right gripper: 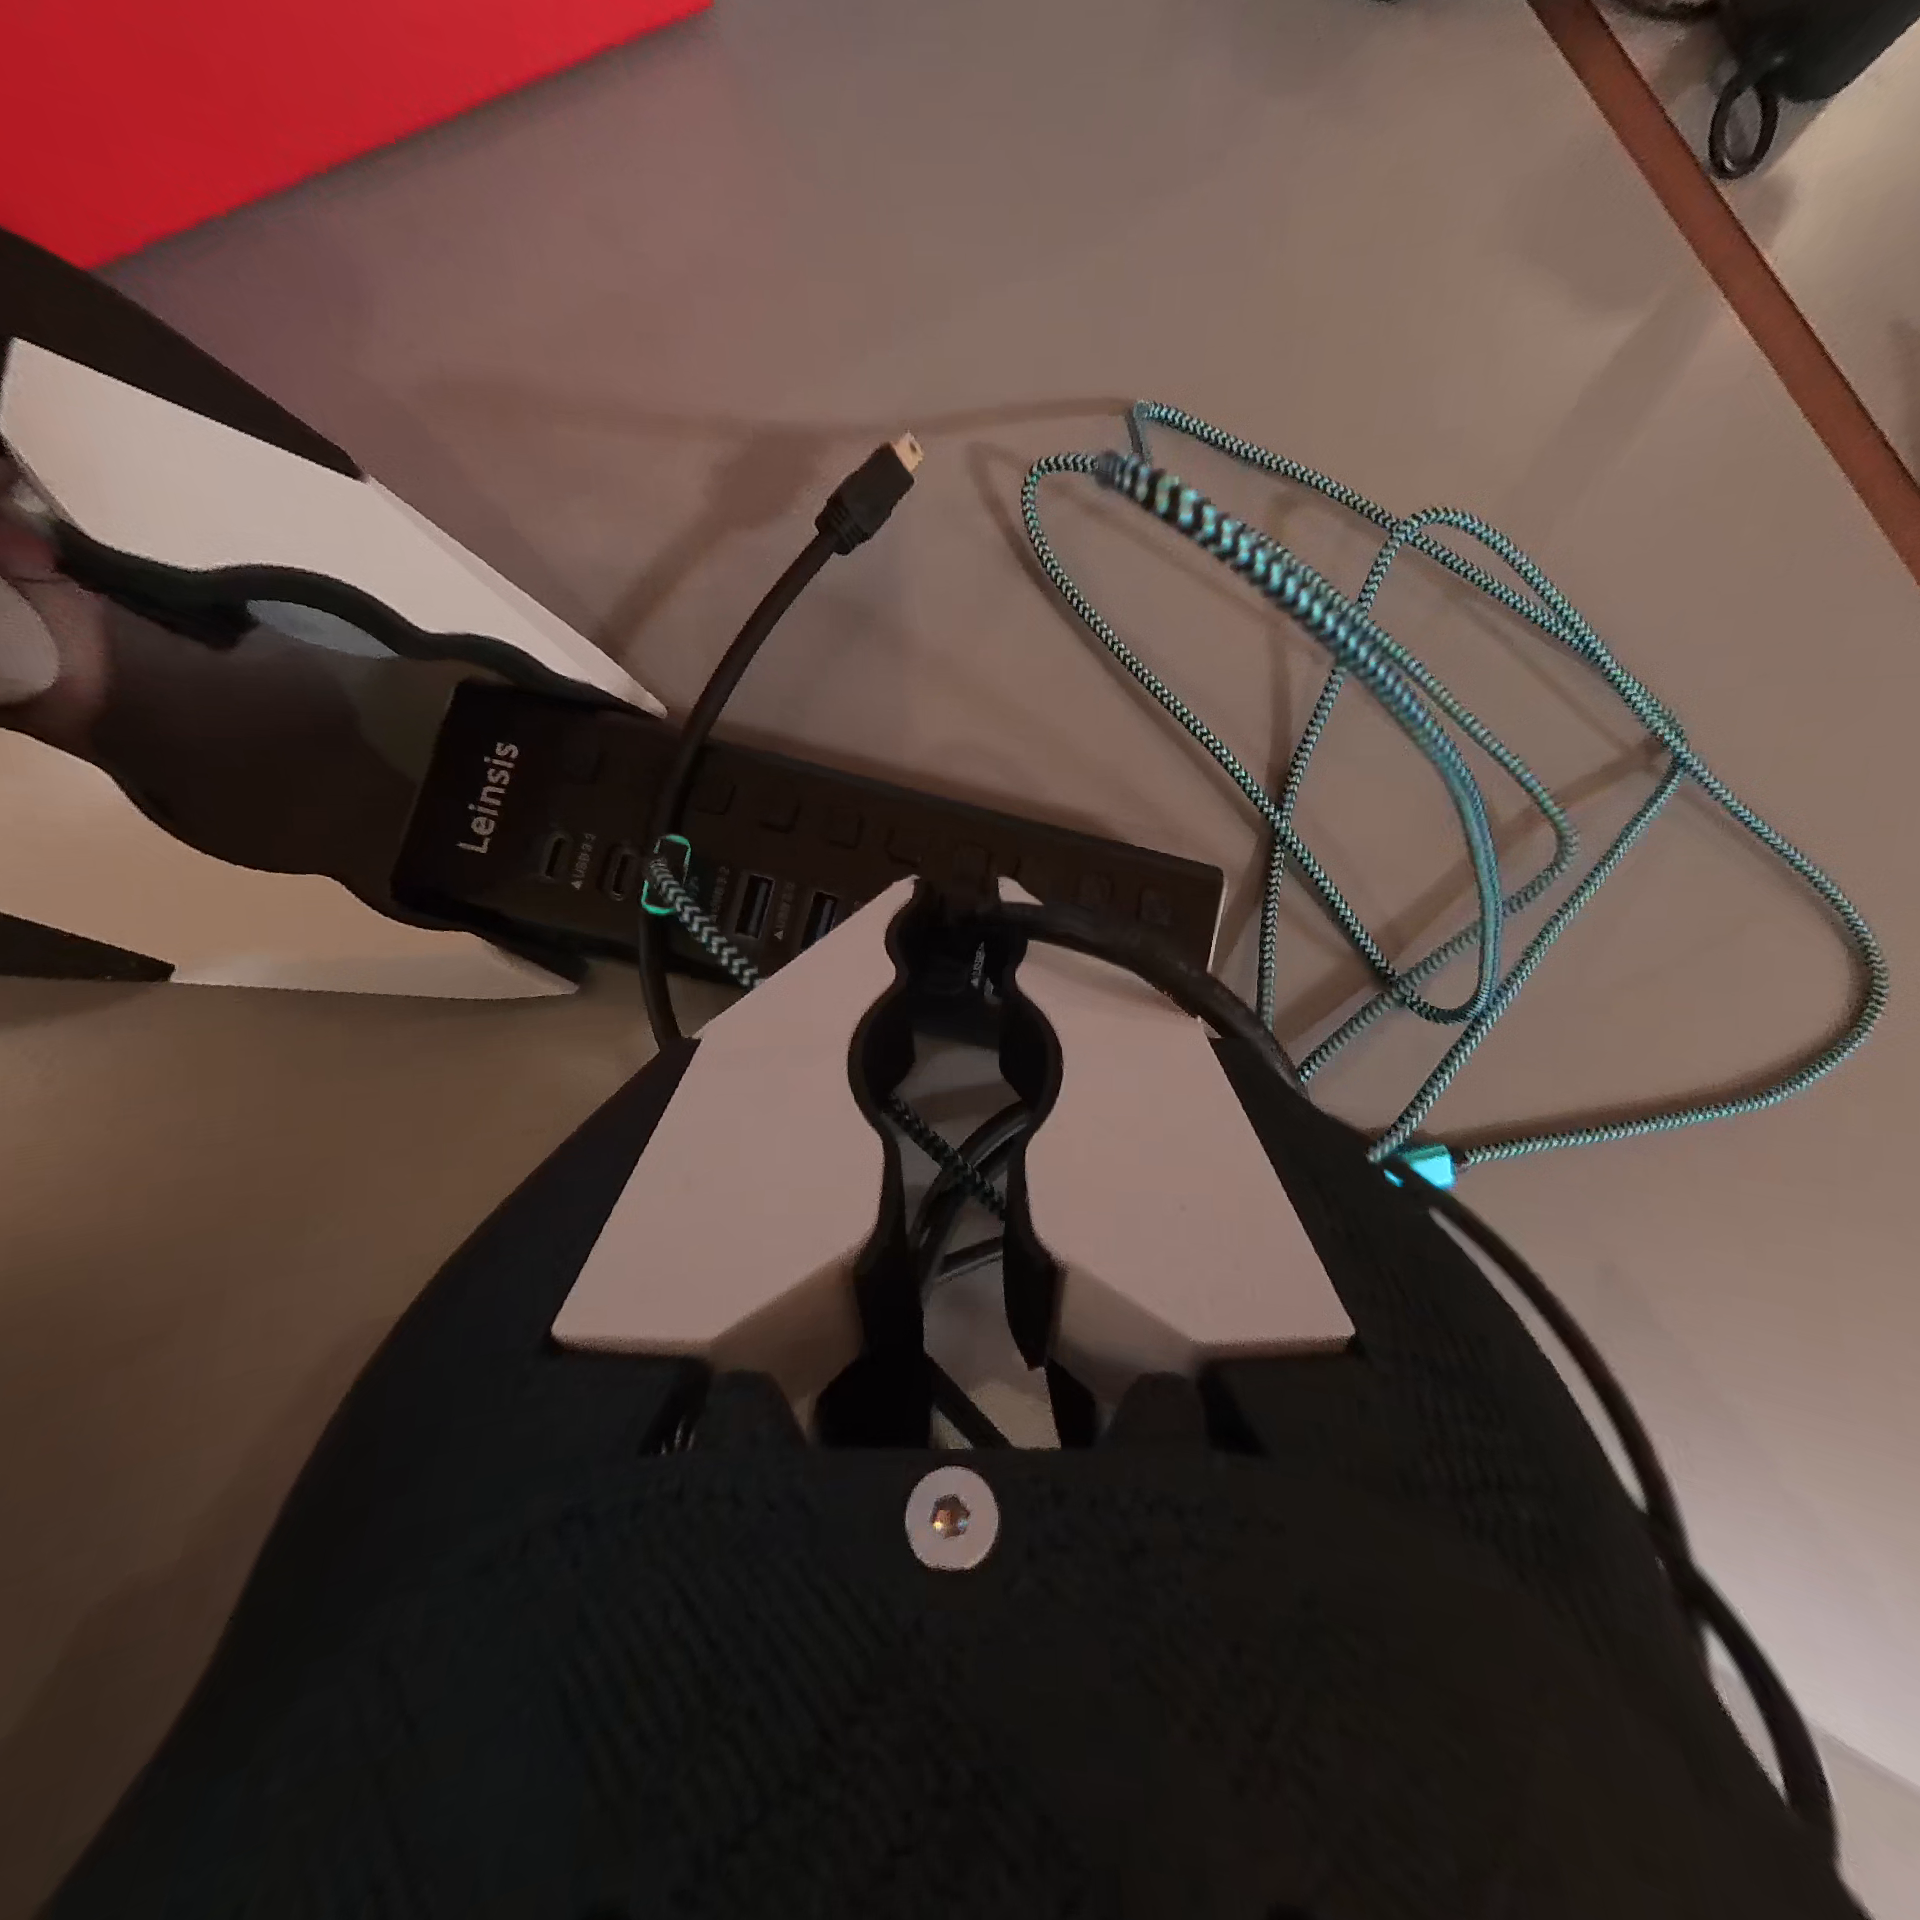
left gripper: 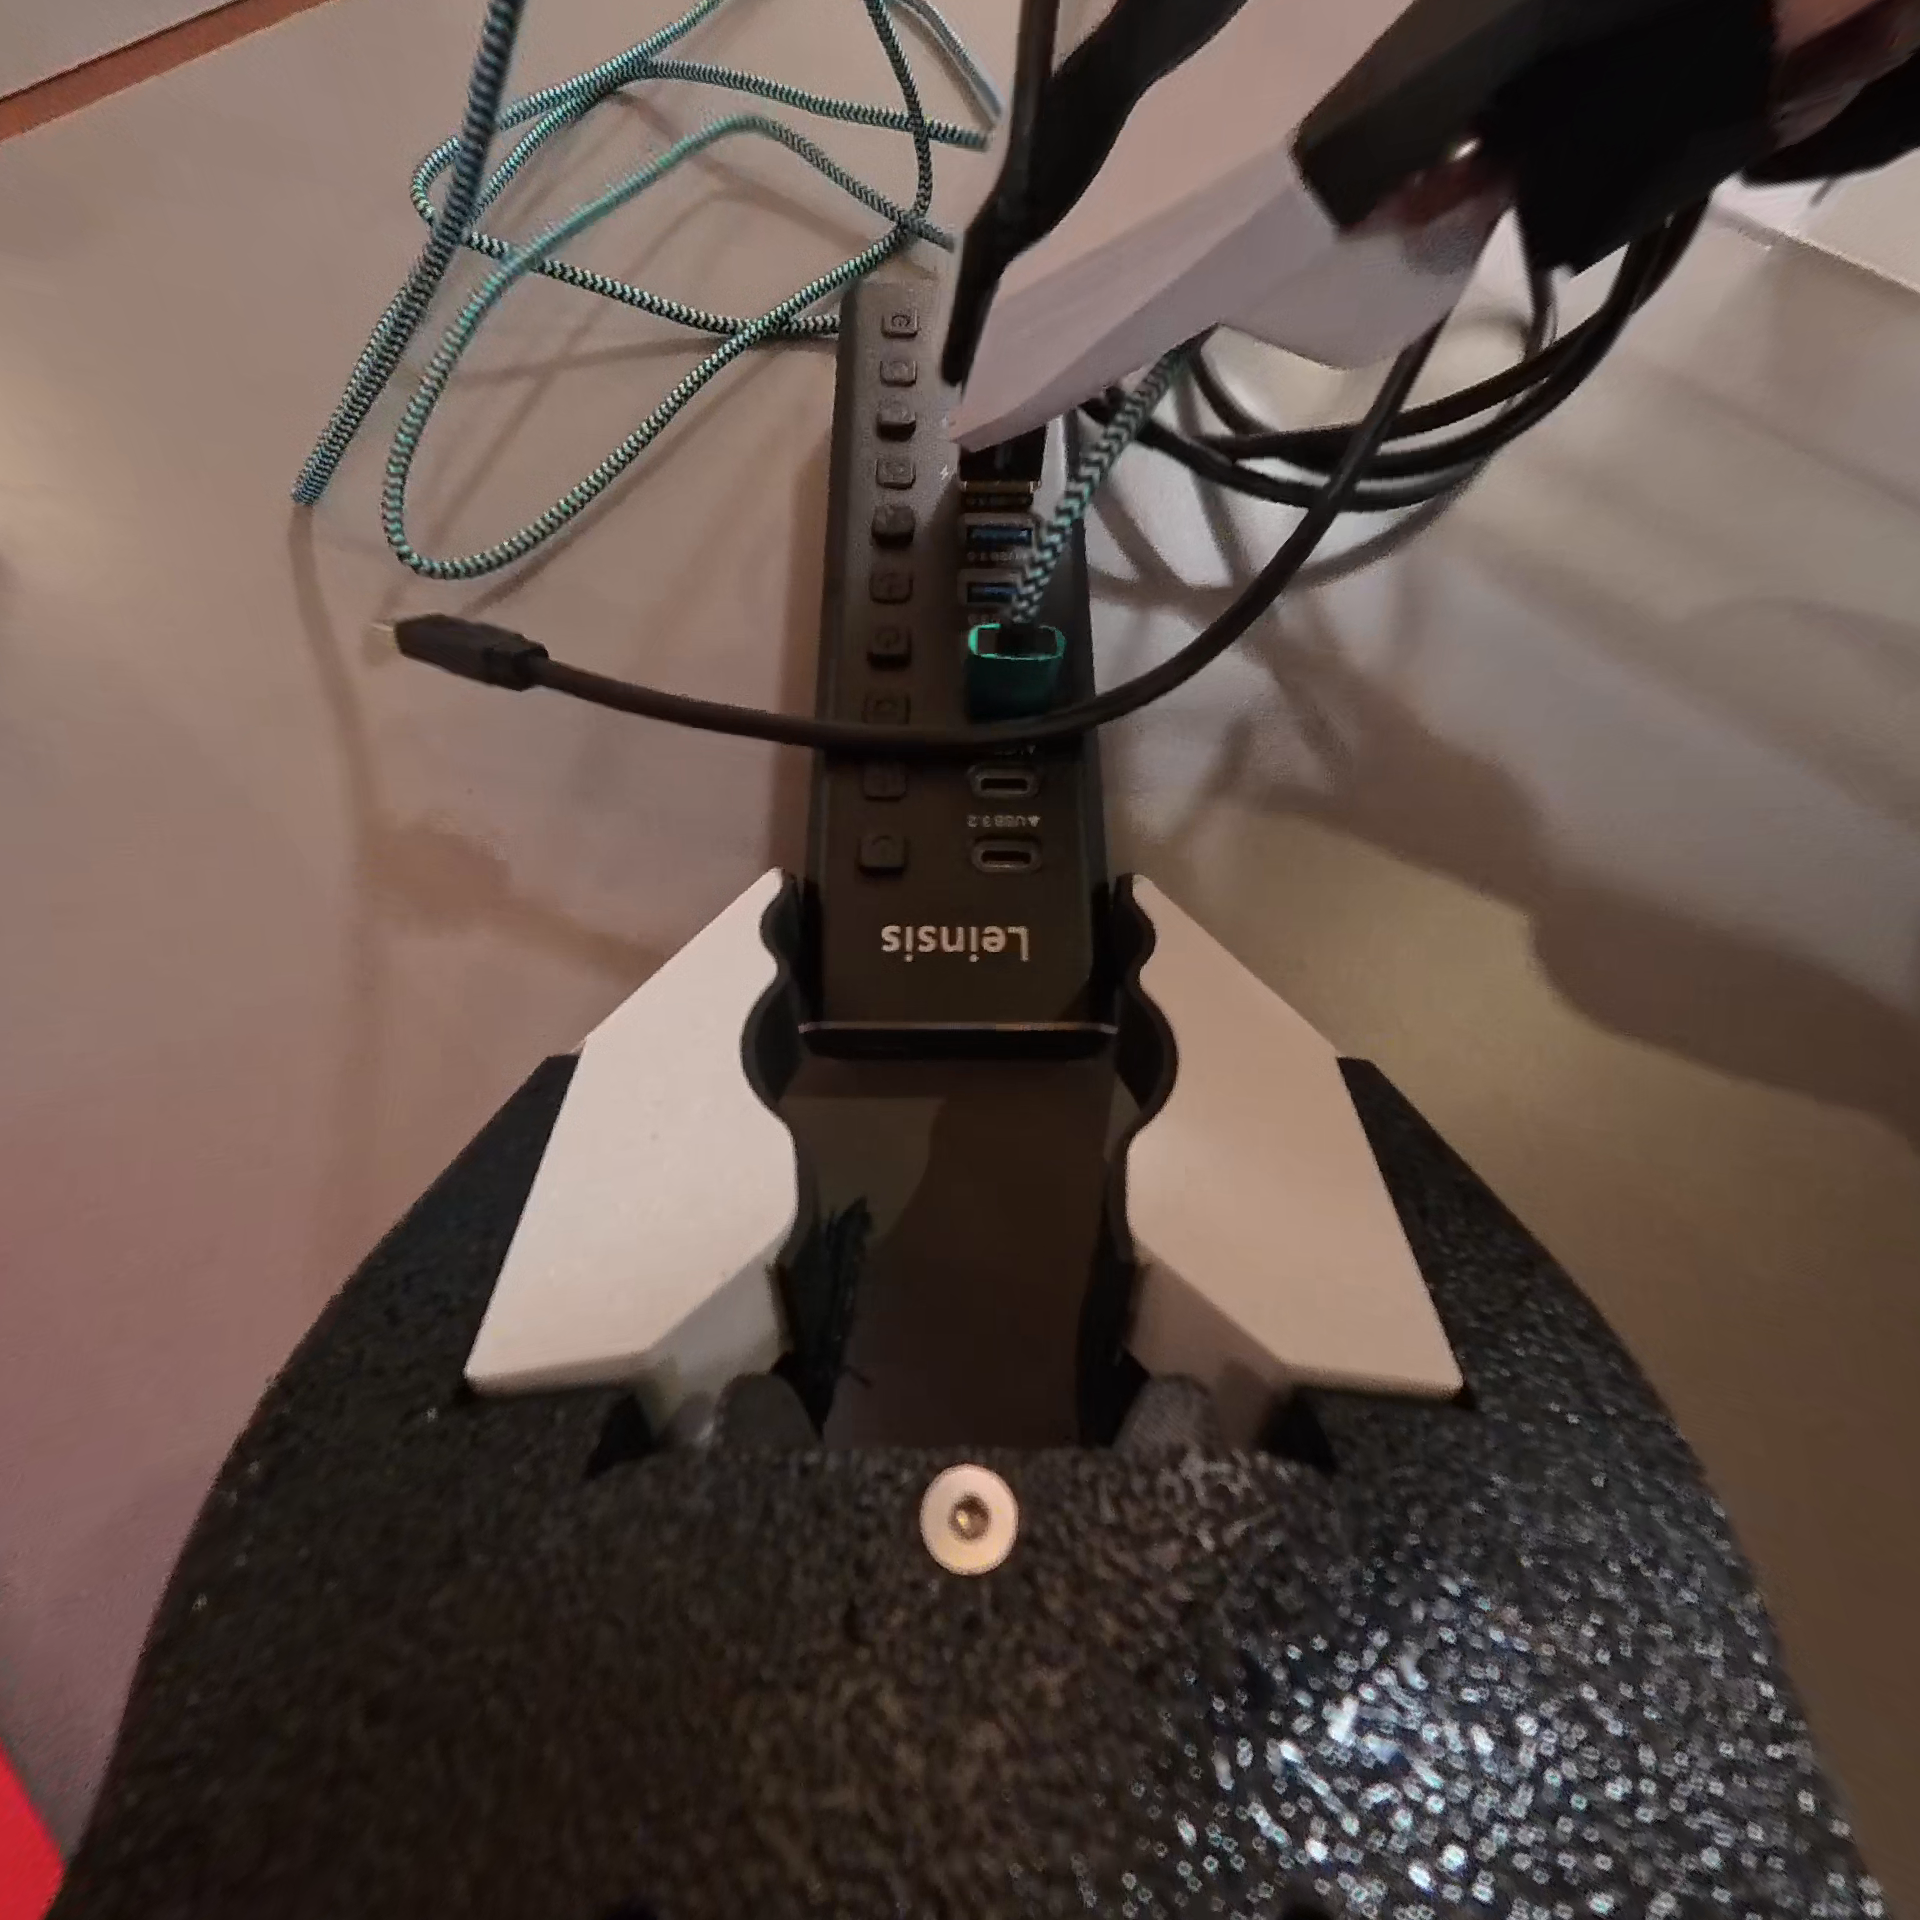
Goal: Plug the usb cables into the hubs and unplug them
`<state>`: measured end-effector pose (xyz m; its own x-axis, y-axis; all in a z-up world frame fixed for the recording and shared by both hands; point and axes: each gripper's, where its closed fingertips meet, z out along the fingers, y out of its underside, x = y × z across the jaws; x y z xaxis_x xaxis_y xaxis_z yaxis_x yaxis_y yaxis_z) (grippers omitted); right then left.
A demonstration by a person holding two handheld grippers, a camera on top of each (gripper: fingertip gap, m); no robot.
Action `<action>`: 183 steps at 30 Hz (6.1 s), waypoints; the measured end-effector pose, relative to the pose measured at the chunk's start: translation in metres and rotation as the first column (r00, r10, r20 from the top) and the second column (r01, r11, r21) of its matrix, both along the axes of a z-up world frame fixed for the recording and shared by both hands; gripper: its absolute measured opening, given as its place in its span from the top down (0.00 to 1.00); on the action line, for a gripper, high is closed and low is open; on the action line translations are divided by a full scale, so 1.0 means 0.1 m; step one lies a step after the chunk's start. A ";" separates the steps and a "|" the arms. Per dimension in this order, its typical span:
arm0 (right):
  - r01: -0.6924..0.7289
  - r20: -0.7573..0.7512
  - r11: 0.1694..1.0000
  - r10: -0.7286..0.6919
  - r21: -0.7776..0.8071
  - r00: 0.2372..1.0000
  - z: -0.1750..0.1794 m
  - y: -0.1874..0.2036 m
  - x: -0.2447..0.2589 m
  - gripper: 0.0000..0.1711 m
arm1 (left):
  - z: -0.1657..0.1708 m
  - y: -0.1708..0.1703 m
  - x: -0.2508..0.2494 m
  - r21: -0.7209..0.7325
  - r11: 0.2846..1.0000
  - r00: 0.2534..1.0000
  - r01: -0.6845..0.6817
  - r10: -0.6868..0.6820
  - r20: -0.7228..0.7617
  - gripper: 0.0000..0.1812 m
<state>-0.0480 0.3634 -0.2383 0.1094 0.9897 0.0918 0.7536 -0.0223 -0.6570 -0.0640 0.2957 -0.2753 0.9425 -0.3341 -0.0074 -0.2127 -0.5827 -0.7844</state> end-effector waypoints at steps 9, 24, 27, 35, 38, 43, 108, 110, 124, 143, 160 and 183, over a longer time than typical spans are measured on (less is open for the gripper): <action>0.030 -0.244 0.998 -0.014 0.063 0.970 0.83 -0.25 0.62 0.69 | 0.05 0.00 0.04 0.063 0.997 0.996 0.054 -0.049 -0.078 0.69; -0.652 0.523 0.730 0.482 0.203 0.703 0.01 -0.54 0.39 0.49 | 0.34 -0.06 0.10 0.263 0.794 0.449 0.549 -0.015 -0.894 0.69; -0.685 0.574 0.719 0.515 0.115 0.637 -0.14 -0.54 0.36 0.47 | 0.37 -0.07 0.09 0.252 0.773 0.363 0.582 0.030 -0.931 0.69; -0.687 0.672 0.726 0.493 0.033 0.553 -0.34 -0.52 0.35 0.50 | 0.39 -0.08 0.14 0.251 0.764 0.357 0.594 0.030 -0.934 0.69; -0.713 0.697 0.700 0.499 0.024 0.514 -0.32 -0.49 0.36 0.56 | 0.41 -0.09 0.17 0.250 0.758 0.342 0.603 0.037 -0.939 0.69; -0.736 0.708 0.677 0.518 0.004 0.480 -0.29 -0.48 0.36 0.62 | 0.44 -0.11 0.19 0.247 0.754 0.326 0.609 0.046 -0.944 0.69; -0.503 0.562 0.432 -0.013 0.749 0.827 2.86 0.13 0.94 0.85 | 0.93 -0.15 0.11 0.607 0.608 0.631 0.511 0.214 -0.746 0.76; -0.465 0.534 0.396 -0.077 0.791 0.842 3.22 0.20 1.08 0.85 | 0.93 -0.15 0.10 0.607 0.611 0.629 0.509 0.217 -0.746 0.77; -0.225 0.226 0.062 -0.494 0.972 0.839 4.99 0.75 2.50 0.85 | 0.87 -0.15 0.08 0.583 0.625 0.624 0.519 0.189 -0.758 0.80; -0.137 0.202 0.158 -0.543 0.978 0.815 4.51 1.39 3.03 0.85 | 0.84 -0.17 0.05 0.559 0.644 0.615 0.523 0.170 -0.770 0.82; -0.149 0.166 0.078 -0.336 0.986 0.927 4.02 1.31 2.84 0.85 | 0.84 -0.19 0.05 0.556 0.644 0.618 0.525 0.161 -0.769 0.84; -0.245 0.523 0.680 -0.237 0.691 0.819 1.34 1.50 2.95 0.84 | 0.85 -0.21 0.07 0.565 0.642 0.636 0.518 0.152 -0.756 0.87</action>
<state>0.2465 0.5132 -0.1046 -0.2005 0.5830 0.7873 0.9636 0.2622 0.0513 -0.0572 0.2747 -0.1904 0.4223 -0.0654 -0.9041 -0.8857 0.1826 -0.4269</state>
